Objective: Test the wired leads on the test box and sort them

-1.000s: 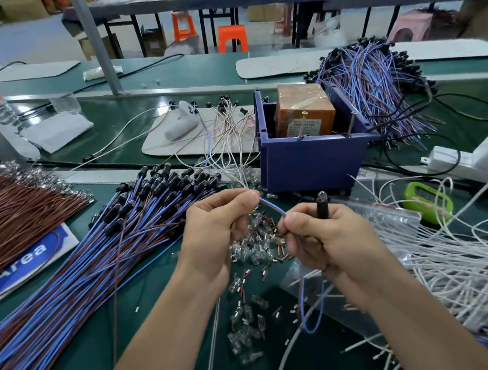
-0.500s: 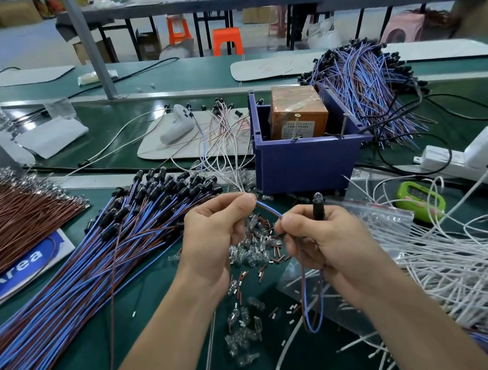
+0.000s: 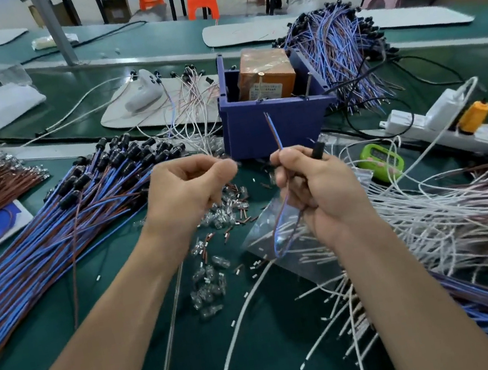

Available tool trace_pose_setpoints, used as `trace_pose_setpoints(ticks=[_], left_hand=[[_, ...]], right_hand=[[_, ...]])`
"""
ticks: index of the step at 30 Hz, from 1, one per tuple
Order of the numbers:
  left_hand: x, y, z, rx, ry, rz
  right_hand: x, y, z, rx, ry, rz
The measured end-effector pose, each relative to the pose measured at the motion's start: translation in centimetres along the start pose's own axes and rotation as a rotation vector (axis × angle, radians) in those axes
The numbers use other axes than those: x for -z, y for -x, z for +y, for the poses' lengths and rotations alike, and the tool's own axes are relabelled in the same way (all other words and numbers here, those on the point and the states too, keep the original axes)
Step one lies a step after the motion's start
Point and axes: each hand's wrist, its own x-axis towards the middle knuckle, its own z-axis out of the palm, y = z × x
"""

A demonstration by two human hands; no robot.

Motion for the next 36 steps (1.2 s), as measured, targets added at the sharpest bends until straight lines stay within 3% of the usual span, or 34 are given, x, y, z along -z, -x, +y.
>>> trace_pose_setpoints(ticks=[7,11,13,16,19,22,25,29,36], left_hand=[[-2.2,3.0,4.2,-0.035,-0.557,-0.764],[-3.5,5.2,4.5,0.003,-0.695,-0.909],[-3.4,5.8,4.0,0.018,-0.757,-0.89],[-1.5,5.5,3.3,0.028,-0.966,-0.72],[1.7,5.0,2.6,0.043,-0.927,-0.538],[3.4,5.7,1.8,0.005,-0.96,-0.597],[3.3,6.4,-0.1,0.0,-1.138,-0.662],[2.9,5.4,-2.0,-0.051,-1.294,-0.583],[1.4,-0.8,-3.5,-0.091,-1.184,-0.418]], right_hand=[[0.4,-0.4,0.1,0.017,0.038,0.08],[0.6,-0.5,0.3,0.026,0.054,0.1],[0.6,-0.6,0.3,0.026,0.047,0.102],[0.7,-0.5,0.3,0.024,0.052,0.101],[0.7,-0.5,0.3,0.026,0.065,0.098],[0.7,-0.4,0.4,0.031,0.063,0.094],[0.7,-0.4,0.4,0.03,0.058,0.095],[0.7,-0.4,0.4,0.029,0.048,0.102],[0.9,-0.7,0.6,0.01,0.069,0.122]])
